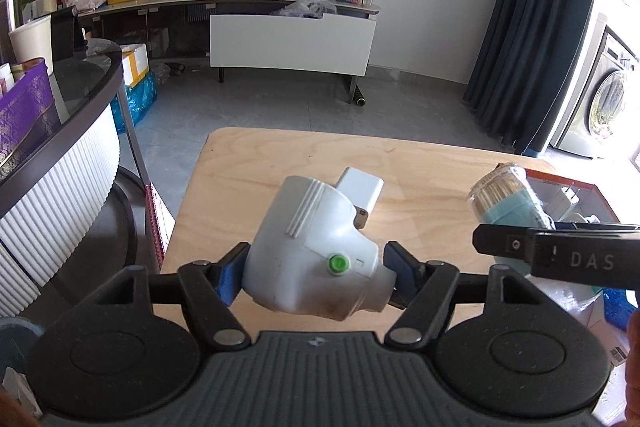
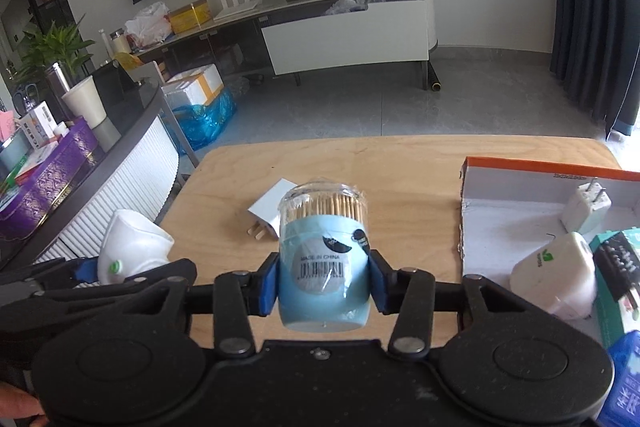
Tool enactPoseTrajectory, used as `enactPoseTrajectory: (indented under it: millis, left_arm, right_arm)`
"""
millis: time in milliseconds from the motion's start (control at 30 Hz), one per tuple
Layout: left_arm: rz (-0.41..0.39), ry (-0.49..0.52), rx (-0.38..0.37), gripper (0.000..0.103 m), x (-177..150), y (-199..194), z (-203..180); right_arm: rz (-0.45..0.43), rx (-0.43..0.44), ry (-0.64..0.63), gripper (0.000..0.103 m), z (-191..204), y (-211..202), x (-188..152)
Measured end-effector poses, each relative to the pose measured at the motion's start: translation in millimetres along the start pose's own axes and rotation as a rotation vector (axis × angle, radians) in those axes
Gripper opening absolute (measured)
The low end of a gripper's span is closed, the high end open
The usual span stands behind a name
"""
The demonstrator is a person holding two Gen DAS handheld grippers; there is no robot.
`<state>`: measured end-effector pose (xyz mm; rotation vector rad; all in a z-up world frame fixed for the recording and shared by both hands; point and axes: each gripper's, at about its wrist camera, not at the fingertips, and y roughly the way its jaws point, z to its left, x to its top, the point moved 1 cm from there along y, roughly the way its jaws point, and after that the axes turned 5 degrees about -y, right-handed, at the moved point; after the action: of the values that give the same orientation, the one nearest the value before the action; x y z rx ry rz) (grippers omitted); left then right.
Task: Organize rigid objects
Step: 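Carry the plug-in device and toothpick jar over the orange-rimmed box with both tools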
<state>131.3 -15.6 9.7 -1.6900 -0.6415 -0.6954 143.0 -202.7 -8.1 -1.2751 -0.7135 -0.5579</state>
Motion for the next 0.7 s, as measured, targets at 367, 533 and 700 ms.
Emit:
enactPoseTrajectory:
  millis: [367, 533, 700]
  left_arm:
    - [-0.030, -0.003, 0.019, 0.073, -14, -41, -28]
    - [-0.036, -0.002, 0.013, 0.073, -21, -53, -36]
    - [-0.054, -0.012, 0.012, 0.073, -26, -65, -42]
  right_arm:
    - [-0.067, -0.050, 0.004, 0.055, -5, -77, -29]
    - [-0.081, -0.058, 0.012, 0.055, -8, -99, -40]
    - [-0.100, -0.065, 0.027, 0.055, -14, -118, -51]
